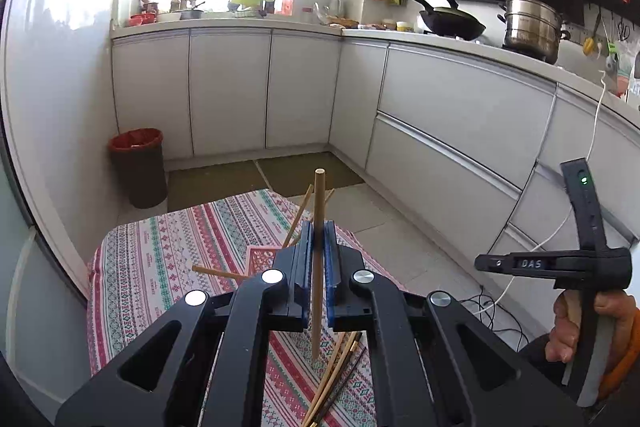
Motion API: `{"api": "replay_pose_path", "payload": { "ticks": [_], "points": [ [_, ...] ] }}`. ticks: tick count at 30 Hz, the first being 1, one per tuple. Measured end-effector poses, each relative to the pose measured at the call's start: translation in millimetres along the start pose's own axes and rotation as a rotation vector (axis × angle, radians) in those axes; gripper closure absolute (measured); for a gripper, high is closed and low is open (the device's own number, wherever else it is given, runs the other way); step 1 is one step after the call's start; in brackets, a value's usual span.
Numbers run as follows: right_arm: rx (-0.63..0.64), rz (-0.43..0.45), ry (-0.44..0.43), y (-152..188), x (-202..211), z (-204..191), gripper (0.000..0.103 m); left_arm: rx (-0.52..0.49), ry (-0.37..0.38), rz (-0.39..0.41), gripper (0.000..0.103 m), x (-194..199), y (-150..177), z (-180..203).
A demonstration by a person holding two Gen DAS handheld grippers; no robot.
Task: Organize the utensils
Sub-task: 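Carry the chopstick toward the pink basket with the left tool while the right tool reopens near the pile, then lower both held chopsticks into the pink basket and open both tools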
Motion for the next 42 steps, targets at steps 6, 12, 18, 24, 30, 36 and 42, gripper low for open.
{"api": "replay_pose_path", "payload": {
  "ticks": [6, 12, 18, 24, 30, 36, 42],
  "points": [
    [0.069, 0.189, -0.045, -46, 57, -28, 0.097, 0.009, -0.027, 0.051, 0.098, -3, -31, -1],
    [-0.030, -0.171, 0.050, -31, -52, 16, 0.053, 0.038, 0.009, 0.086, 0.098, -1, -38, -2],
    [-0.240, -0.500, 0.294, 32, -200, 99, 0.066, 0.029, 0.032, 0.079, 0.098, -2, -32, -3],
    [-0.234, -0.479, 0.401, 28, -231, 89, 0.063, 0.045, 0.036, 0.067, 0.098, -5, -30, -15],
    [-0.234, -0.418, 0.426, 26, -227, 60, 0.097, 0.046, 0.026, 0.067, 0.098, -3, -27, -17],
    [-0.240, -0.297, 0.255, 13, -181, 35, 0.098, 0.055, 0.012, 0.084, 0.098, 6, -28, -19],
    [-0.090, -0.105, 0.122, -14, -87, 3, 0.098, 0.056, -0.009, 0.102, 0.098, 15, -31, -16]
  ]
}}
Point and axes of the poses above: each gripper's, at about its wrist camera, not at the fingertips, and x roughly against the way its jaws point, z to its right, y to its underside, the point moved 3 cm from there along -x, roughly the way its jaws point, and after that the axes turned 2 degrees about -z, right-handed, at the moved point
